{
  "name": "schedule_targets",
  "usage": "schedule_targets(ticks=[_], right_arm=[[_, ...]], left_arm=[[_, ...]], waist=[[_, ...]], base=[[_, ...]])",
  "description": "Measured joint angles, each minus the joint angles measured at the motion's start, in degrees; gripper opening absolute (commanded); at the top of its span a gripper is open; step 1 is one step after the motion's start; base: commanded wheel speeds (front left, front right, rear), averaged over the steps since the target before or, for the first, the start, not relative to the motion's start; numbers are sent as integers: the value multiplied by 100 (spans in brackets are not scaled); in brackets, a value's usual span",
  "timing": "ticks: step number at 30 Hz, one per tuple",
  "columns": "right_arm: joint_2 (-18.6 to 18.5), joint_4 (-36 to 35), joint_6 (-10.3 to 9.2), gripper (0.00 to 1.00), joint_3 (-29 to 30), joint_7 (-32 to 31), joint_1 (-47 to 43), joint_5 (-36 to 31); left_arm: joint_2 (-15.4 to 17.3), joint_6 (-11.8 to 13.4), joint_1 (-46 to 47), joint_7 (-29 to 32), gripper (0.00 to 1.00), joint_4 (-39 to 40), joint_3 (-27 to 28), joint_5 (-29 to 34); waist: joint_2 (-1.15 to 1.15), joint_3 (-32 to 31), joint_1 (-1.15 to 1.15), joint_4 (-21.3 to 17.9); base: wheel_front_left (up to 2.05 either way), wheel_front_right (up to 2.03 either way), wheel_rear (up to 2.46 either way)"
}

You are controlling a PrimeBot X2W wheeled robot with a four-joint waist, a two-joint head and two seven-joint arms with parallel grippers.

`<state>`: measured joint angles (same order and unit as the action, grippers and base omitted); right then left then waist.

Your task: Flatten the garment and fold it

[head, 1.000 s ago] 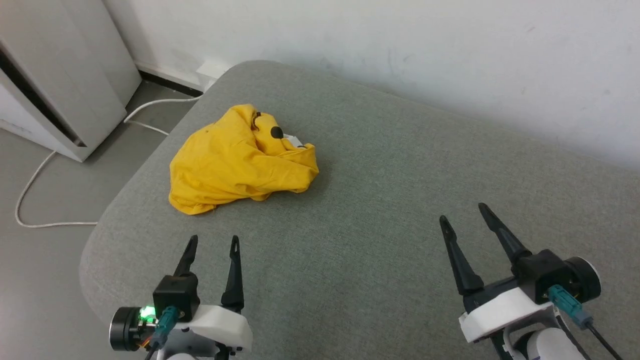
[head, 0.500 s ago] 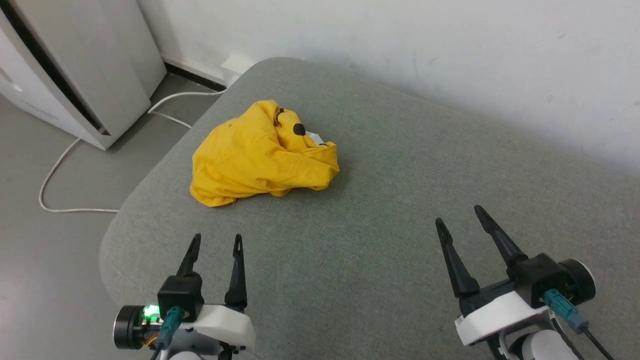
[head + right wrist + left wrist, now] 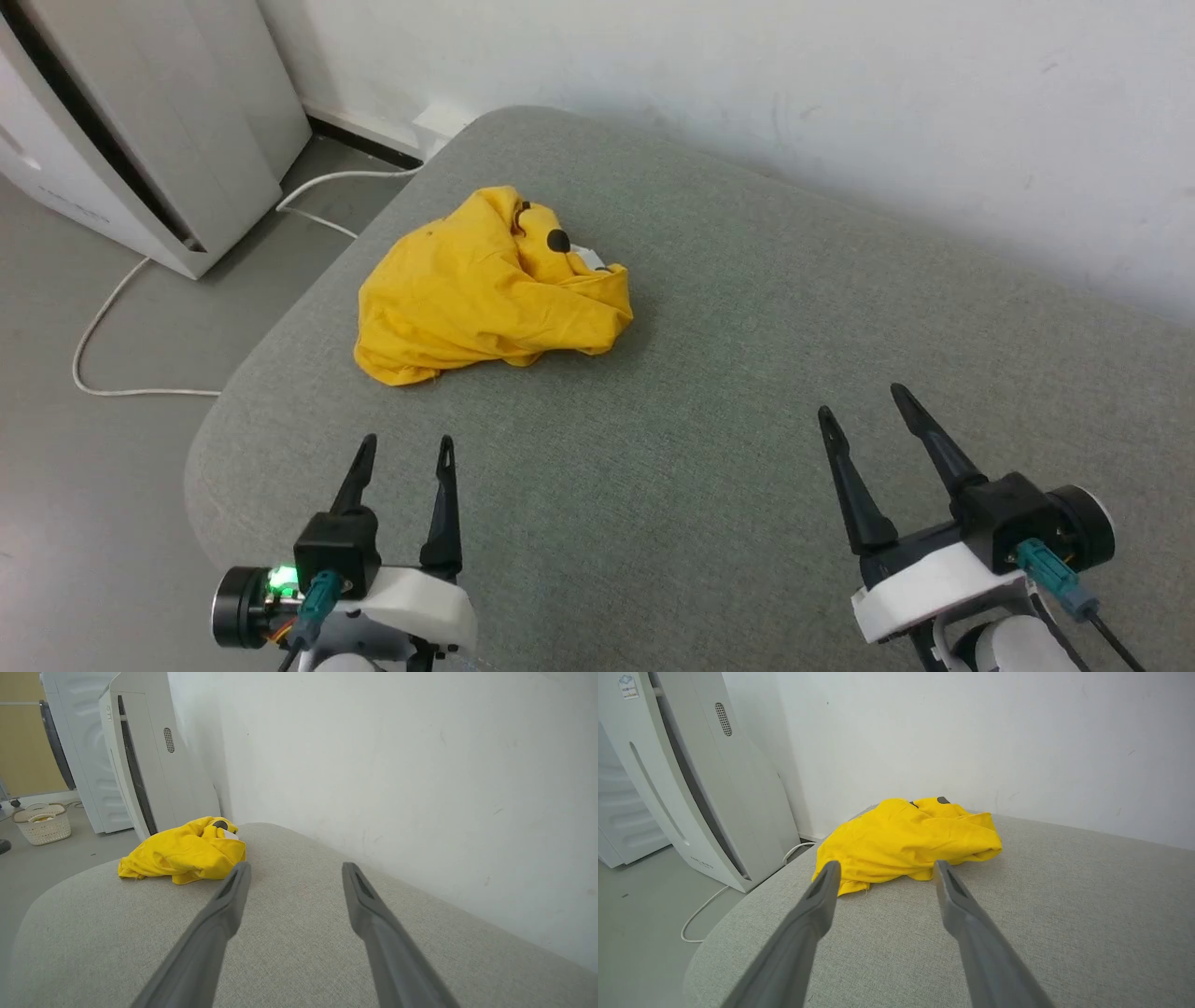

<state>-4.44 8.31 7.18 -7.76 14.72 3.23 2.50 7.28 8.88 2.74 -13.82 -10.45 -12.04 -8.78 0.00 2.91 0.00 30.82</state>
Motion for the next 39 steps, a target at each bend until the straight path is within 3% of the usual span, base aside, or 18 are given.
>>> schedule_targets(ticks=[8, 18, 26, 32, 33, 34, 39], right_arm=[[-126, -267, 0, 100, -294, -12, 147, -105], [-435, -1230, 1, 100, -580, -549, 431, -104], [-628, -1764, 1, 100, -612, -797, 656, -100], [-619, -1794, 1, 100, -617, -780, 709, -91], [-615, -1783, 1, 100, -623, -756, 709, -91], [-604, -1767, 1, 100, -621, -749, 709, -91], [-567, -1625, 1, 100, -587, -653, 707, -90]], left_arm=[[197, -110, 604, 420, 100, -129, 25, -101], [494, -857, 2394, 1410, 100, -1014, 324, -827], [1077, -1418, 3660, 3541, 100, -2113, 315, -1392], [1384, -1527, 4055, 4951, 100, -2475, 259, -1786], [1423, -1539, 4074, 5105, 90, -2499, 264, -1875], [1472, -1540, 4089, 5269, 0, -2512, 259, -1967], [1737, -1592, 4108, 5595, 0, -2319, 298, -2265]], waist=[[0, 287, 0, -120], [0, 1061, 1, -544], [0, 1724, 2, -997], [0, 2117, 2, -1354], [0, 2164, 1, -1411], [0, 2209, 1, -1467], [0, 2335, 1, -1692]], base=[[0, 0, 0], [0, 0, 0], [0, 0, 0], [0, 0, 0], [0, 0, 0], [0, 0, 0], [0, 0, 0]])
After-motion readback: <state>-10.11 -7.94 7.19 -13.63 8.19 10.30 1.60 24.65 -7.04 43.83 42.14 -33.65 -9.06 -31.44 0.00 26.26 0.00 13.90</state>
